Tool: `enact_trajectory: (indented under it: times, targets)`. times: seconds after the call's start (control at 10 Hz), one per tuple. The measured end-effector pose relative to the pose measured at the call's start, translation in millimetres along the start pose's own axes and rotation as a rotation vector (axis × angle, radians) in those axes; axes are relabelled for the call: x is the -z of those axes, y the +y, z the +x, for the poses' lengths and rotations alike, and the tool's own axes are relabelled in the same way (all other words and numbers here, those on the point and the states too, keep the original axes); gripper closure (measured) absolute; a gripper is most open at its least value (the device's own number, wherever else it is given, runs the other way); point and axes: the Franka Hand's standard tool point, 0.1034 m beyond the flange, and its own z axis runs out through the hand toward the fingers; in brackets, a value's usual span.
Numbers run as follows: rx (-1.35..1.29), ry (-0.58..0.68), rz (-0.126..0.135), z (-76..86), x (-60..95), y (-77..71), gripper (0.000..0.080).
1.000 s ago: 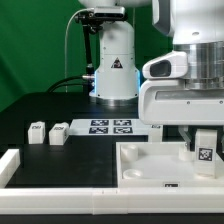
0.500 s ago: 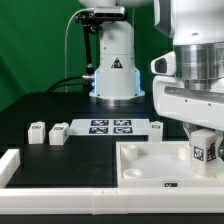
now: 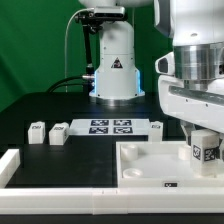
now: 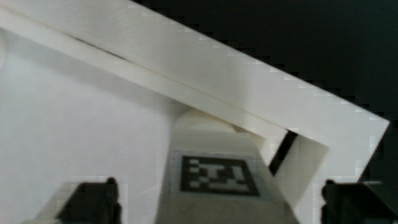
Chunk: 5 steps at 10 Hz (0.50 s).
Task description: Assemble one leg
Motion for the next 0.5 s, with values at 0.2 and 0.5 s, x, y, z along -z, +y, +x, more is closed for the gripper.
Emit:
enact_trajectory:
  times: [0.2, 0.5]
  targets:
    - [0.303, 0.001, 0.001, 4.0, -0.1, 0.4, 0.0161]
    - [0.644, 0.000, -0.002, 3.0, -2.0, 2.0, 0.0152]
